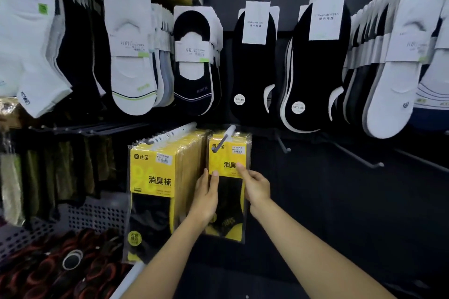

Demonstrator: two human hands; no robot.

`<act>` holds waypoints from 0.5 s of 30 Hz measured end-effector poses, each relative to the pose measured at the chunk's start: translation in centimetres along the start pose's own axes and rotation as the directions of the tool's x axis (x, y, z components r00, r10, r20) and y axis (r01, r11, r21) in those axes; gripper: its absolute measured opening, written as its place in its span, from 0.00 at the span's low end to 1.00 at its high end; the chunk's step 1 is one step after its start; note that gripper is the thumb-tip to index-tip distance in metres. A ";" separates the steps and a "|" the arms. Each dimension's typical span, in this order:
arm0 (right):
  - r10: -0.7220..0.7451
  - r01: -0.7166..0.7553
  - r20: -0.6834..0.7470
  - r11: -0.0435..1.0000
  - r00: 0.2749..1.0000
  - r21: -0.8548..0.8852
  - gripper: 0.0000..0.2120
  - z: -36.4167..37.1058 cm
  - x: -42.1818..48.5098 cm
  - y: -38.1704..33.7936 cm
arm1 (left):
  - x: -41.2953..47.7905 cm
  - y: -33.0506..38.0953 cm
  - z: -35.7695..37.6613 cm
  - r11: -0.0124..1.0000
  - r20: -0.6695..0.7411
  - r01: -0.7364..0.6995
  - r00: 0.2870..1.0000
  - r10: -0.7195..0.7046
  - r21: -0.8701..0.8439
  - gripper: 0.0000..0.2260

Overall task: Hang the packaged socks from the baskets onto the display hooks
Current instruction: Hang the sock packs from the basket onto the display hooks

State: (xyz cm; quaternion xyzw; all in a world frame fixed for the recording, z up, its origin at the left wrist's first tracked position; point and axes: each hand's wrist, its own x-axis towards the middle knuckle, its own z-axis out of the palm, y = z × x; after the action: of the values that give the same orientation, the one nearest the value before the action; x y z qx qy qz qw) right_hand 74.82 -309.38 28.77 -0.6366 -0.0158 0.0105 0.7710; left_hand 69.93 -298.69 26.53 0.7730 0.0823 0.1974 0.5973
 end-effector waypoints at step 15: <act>0.236 -0.077 0.269 0.867 0.934 -0.491 0.14 -13.5 -14.8 10.4 | -19.2 -12.3 0.7 0.962 0.078 0.246 0.964 -0.256 0.117 0.26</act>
State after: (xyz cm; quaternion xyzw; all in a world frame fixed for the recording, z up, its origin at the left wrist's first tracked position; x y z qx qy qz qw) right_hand 60.62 -321.16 15.82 -0.7941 -0.0903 0.1725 0.5757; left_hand 54.15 -302.94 10.62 0.7952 0.1622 0.0793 0.5788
